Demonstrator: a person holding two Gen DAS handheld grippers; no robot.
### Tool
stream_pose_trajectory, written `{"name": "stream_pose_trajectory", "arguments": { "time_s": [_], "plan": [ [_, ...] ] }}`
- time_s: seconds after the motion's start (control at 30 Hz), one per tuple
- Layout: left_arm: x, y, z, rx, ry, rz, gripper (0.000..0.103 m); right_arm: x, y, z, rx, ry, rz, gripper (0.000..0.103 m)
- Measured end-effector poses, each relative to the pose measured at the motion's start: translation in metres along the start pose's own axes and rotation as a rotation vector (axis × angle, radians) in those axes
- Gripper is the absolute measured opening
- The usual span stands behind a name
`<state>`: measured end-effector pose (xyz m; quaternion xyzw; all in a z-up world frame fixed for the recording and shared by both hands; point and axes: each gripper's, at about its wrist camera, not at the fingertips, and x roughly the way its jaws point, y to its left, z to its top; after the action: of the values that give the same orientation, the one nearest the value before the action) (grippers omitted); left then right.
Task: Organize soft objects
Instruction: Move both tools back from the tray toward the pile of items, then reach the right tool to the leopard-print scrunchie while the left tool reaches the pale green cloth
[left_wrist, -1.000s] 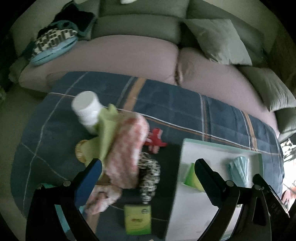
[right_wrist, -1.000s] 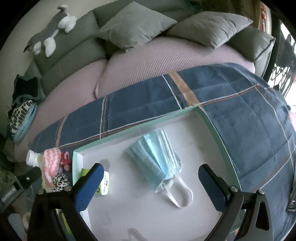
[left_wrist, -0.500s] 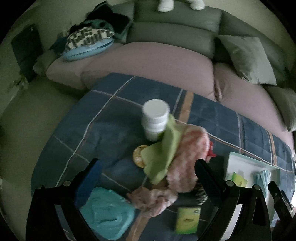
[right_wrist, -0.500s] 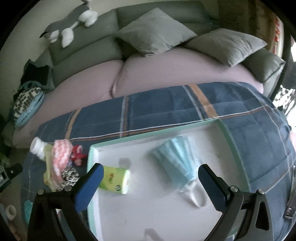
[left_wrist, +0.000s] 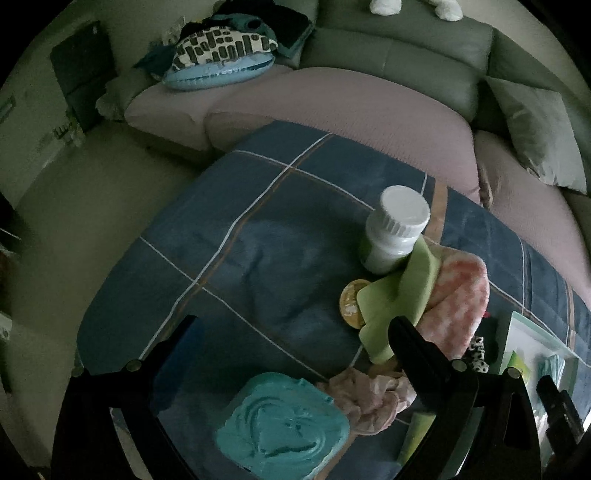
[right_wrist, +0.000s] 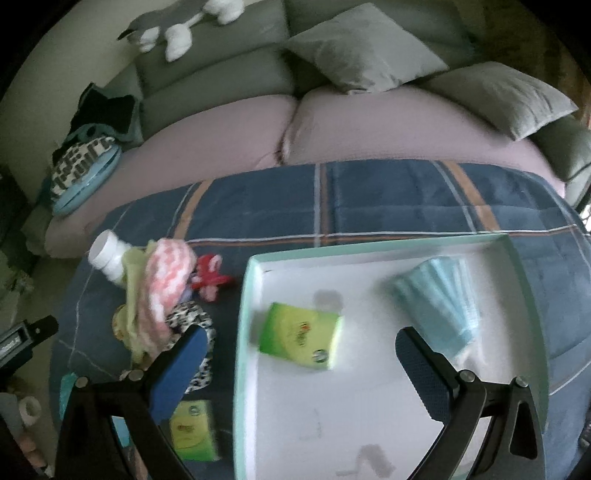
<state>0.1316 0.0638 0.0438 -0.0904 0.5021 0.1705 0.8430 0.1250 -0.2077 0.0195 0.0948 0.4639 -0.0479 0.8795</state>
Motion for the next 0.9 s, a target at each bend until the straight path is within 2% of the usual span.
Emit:
{"name": "stream_pose_trajectory", "arguments": {
  "time_s": [0.27,0.53,0.63,0.7,0.83,0.9],
  "plan": [
    [0.009,0.013,0.0,-0.022,0.017,-0.003,0.1,0.008,0.026,-0.006,-0.043,0.026,0.057,0.103],
    [0.019,0.015,0.001,-0.03,0.043,-0.045,0.1,0.015,0.043,-0.011,-0.091,0.04,0.081,0.102],
    [0.021,0.01,0.001,-0.021,0.052,-0.063,0.1,0.019,0.051,-0.014,-0.113,0.052,0.096,0.096],
    [0.024,0.003,0.001,-0.005,0.057,-0.075,0.1,0.025,0.057,-0.017,-0.131,0.069,0.098,0.088],
    [0.031,-0.013,0.002,0.029,0.072,-0.098,0.1,0.033,0.067,-0.02,-0.162,0.085,0.109,0.082],
    [0.033,-0.019,0.003,0.038,0.078,-0.113,0.1,0.037,0.071,-0.021,-0.17,0.092,0.12,0.074]
  ]
}}
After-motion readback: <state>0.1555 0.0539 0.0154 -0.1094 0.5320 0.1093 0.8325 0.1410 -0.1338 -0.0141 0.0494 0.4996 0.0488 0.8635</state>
